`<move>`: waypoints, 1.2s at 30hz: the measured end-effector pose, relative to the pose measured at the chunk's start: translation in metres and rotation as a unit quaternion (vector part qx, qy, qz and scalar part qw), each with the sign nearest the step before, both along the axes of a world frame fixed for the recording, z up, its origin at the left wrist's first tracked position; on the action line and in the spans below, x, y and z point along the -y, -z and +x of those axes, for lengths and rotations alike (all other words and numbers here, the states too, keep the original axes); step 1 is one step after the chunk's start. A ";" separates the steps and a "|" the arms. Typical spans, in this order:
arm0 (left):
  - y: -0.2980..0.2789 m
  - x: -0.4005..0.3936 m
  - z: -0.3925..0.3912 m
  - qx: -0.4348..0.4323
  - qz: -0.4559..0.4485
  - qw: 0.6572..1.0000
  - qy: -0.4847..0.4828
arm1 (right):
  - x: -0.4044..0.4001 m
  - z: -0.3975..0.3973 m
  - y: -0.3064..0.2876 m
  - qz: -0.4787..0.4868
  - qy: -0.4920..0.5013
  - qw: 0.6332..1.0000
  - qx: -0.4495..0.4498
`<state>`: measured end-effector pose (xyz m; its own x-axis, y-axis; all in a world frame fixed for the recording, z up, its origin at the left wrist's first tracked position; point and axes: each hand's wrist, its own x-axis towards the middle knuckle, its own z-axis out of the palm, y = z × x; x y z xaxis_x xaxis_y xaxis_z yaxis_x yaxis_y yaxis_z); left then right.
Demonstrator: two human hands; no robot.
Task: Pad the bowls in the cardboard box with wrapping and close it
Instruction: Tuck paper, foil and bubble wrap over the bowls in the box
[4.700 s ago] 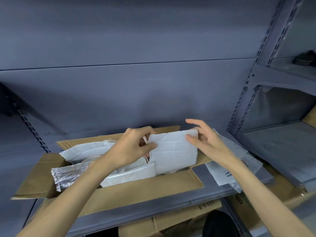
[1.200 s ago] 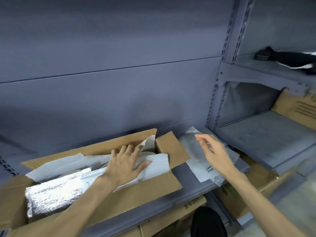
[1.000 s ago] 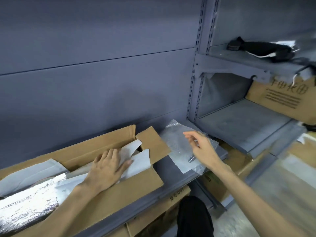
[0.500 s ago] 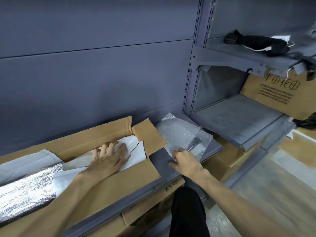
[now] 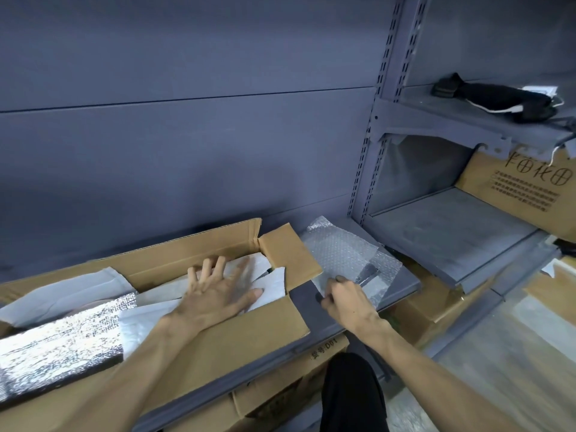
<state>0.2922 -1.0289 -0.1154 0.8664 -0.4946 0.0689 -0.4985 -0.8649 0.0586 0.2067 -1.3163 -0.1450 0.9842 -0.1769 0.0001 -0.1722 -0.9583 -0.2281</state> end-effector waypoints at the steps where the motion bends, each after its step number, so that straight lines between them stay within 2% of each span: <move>1: -0.001 0.000 -0.001 0.003 -0.014 1.000 0.015 | 0.001 0.000 0.001 0.002 0.001 1.000 0.006; 4: -0.003 0.001 0.000 -0.010 -0.042 0.997 0.069 | 0.002 -0.001 0.005 -0.025 -0.003 1.000 -0.005; 8: -0.001 0.004 0.003 -0.018 0.026 0.994 0.102 | 0.003 0.002 0.007 -0.099 -0.029 0.994 -0.026; 12: -0.002 0.002 0.001 0.011 0.067 0.992 0.109 | 0.001 0.002 0.004 -0.157 -0.049 0.986 -0.038; 14: -0.003 0.003 -0.001 0.029 0.084 0.989 0.115 | 0.001 0.003 0.003 -0.154 -0.048 0.986 -0.038; 21: -0.004 0.003 -0.003 -0.011 0.123 0.987 0.099 | 0.003 -0.001 0.000 -0.107 -0.033 0.994 -0.008; 25: -0.008 0.004 -0.005 -0.017 0.150 0.985 0.086 | 0.004 -0.006 -0.002 -0.026 0.008 0.997 0.067; 29: -0.010 0.006 -0.008 0.012 0.112 0.991 0.067 | 0.001 -0.007 -0.011 0.107 0.044 0.978 0.171; 32: -0.009 0.005 -0.006 -0.008 0.084 0.995 0.061 | 0.002 -0.006 -0.021 0.227 0.059 0.948 0.215; 36: -0.008 0.003 -0.004 -0.051 0.074 0.994 0.066 | 0.001 -0.003 -0.037 0.410 0.116 0.873 0.236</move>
<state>0.2880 -1.0323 -0.1076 0.7921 -0.6027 -0.0970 -0.6062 -0.7953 -0.0082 0.2032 -1.3176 -0.1077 0.8465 -0.5024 0.1763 -0.0407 -0.3911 -0.9194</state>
